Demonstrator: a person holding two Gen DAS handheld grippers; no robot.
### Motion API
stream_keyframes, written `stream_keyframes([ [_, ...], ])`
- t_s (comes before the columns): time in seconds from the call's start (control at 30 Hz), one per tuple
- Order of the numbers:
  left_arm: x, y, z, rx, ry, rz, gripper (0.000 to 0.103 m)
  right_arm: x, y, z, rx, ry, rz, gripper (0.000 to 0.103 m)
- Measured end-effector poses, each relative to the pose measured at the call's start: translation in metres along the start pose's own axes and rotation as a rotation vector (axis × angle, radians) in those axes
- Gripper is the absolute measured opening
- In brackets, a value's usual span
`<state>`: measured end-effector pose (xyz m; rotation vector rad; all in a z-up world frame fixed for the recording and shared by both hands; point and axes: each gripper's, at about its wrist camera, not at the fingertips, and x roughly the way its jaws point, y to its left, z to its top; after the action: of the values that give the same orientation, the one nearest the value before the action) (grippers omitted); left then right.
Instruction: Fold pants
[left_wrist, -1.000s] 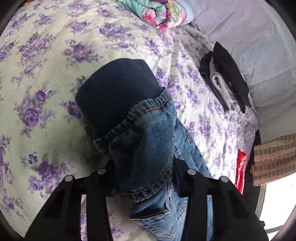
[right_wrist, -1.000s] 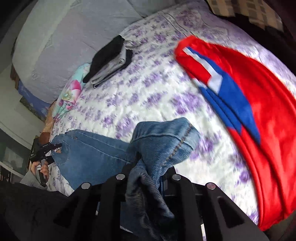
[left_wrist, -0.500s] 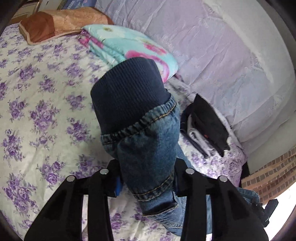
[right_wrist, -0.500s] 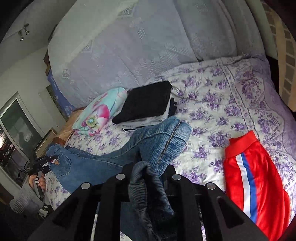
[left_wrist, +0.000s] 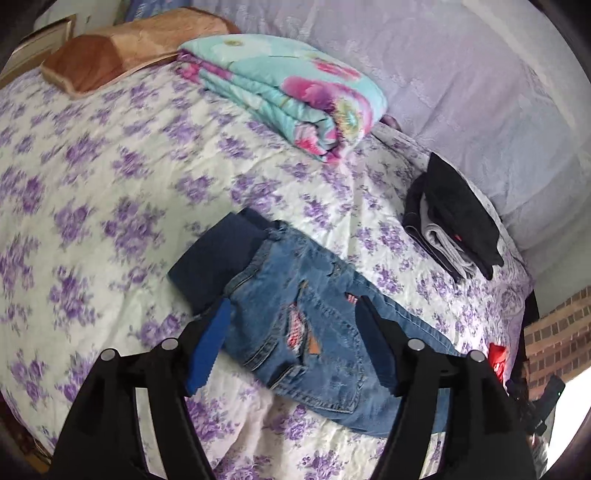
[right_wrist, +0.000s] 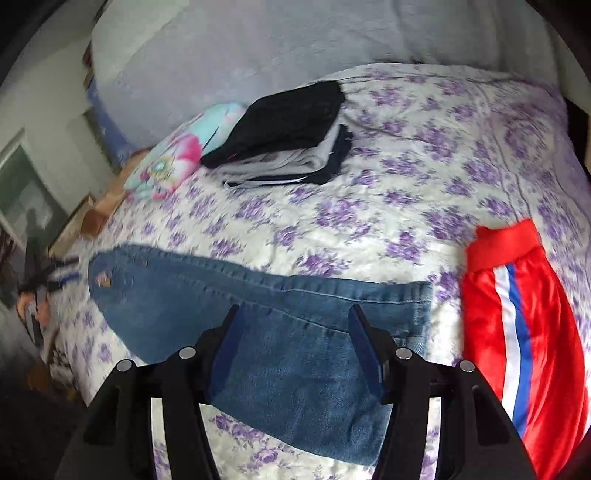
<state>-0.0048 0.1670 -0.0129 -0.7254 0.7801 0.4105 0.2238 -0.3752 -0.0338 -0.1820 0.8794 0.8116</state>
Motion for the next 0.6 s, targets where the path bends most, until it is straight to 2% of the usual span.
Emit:
stream_keyframes([
  [0.1, 0.014, -0.027, 0.021, 0.124, 0.044, -0.033, 0.075, 0.024, 0.017, 0.008, -0.120, 0.093, 0.071, 0.059],
  [0.23, 0.038, -0.049, 0.038, 0.196, 0.105, -0.071, 0.075, 0.050, 0.035, 0.019, -0.210, 0.172, 0.143, 0.059],
  [0.37, 0.070, -0.053, 0.050, 0.183, 0.183, -0.092, 0.077, 0.078, 0.039, 0.033, -0.238, 0.217, 0.184, 0.059],
  [0.6, 0.111, -0.037, 0.057, 0.137, 0.281, -0.055, 0.077, 0.139, 0.036, 0.043, -0.292, 0.370, 0.246, 0.059],
])
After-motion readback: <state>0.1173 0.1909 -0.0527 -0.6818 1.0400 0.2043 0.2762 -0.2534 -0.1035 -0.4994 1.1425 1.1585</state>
